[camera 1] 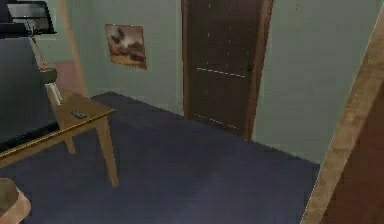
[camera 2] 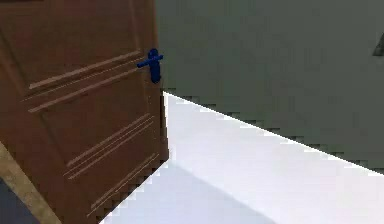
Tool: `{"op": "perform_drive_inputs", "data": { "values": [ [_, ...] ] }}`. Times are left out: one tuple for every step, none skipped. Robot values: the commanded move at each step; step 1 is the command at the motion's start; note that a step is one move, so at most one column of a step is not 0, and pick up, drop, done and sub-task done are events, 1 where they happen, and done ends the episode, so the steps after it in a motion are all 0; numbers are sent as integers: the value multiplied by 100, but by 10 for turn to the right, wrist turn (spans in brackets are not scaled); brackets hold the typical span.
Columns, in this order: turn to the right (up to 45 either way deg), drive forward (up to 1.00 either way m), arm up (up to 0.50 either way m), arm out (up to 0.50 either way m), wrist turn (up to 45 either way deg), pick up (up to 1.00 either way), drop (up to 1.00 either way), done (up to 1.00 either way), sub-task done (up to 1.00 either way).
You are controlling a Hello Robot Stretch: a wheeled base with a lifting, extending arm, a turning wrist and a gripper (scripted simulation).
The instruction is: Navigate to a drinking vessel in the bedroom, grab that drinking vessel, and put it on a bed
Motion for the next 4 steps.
{"op": "perform_drive_inputs", "data": {
  "values": [
    [0, 100, 0, 0, 0, 0, 0, 0, 0],
    [0, 80, 0, 0, 0, 0, 0, 0, 0],
    [-450, 0, 0, 0, 0, 0, 0, 0, 0],
    [0, 25, 0, 0, 0, 0, 0, 0, 0]
  ]
}}
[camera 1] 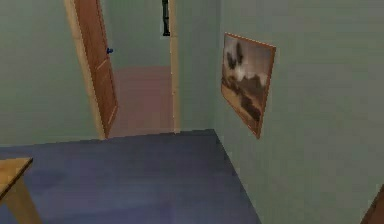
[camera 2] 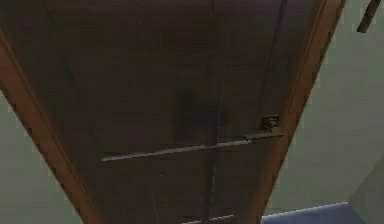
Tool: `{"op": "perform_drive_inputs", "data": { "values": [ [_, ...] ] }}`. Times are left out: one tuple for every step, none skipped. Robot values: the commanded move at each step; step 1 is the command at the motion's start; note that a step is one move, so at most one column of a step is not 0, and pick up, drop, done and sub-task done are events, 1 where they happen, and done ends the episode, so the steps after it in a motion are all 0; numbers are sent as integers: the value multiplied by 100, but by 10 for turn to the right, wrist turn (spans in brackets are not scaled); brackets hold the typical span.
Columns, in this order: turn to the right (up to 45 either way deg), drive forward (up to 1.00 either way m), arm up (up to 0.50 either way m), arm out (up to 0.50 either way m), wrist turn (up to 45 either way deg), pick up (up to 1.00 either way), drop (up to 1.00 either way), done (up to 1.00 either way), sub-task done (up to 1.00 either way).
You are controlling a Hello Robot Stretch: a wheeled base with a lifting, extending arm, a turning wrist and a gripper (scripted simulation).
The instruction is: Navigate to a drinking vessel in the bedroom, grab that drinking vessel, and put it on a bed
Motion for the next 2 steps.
{"op": "perform_drive_inputs", "data": {
  "values": [
    [-180, 0, 0, 0, 0, 0, 0, 0, 0],
    [0, 100, 0, 0, 0, 0, 0, 0, 0]
  ]
}}
